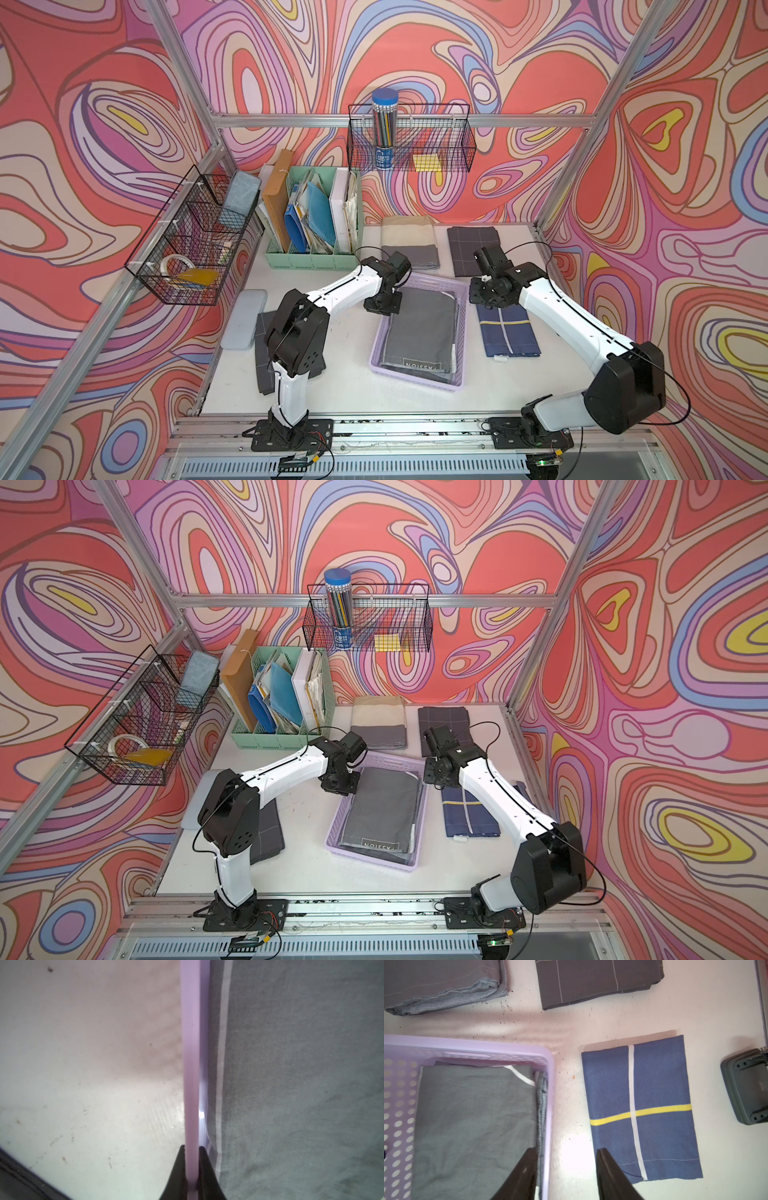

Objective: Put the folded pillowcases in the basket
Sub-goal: Move the basket to the center of the board, then move the pillowcase to the center of the board.

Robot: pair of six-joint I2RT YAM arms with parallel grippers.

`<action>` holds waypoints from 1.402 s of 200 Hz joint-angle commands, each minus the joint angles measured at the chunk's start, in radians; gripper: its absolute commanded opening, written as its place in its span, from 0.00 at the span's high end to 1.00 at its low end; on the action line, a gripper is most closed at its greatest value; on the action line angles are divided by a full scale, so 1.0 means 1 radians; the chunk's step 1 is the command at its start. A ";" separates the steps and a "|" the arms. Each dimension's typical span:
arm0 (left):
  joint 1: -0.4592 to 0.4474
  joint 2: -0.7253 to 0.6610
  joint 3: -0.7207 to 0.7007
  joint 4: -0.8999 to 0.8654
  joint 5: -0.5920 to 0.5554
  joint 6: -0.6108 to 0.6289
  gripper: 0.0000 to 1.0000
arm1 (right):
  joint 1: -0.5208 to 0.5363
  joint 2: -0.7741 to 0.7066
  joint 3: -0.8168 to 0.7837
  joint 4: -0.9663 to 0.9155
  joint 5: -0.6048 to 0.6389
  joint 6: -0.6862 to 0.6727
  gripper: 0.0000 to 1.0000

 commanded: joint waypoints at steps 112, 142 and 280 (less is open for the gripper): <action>0.238 -0.171 -0.184 -0.094 -0.107 0.023 1.00 | -0.298 0.113 -0.100 0.100 -0.128 0.048 0.56; 0.250 -0.177 -0.209 -0.095 -0.135 0.027 1.00 | -0.320 0.157 -0.167 0.130 -0.157 0.059 0.58; 0.211 -0.290 0.026 -0.220 -0.088 0.054 0.40 | -0.220 0.274 -0.266 0.343 -0.439 0.203 0.64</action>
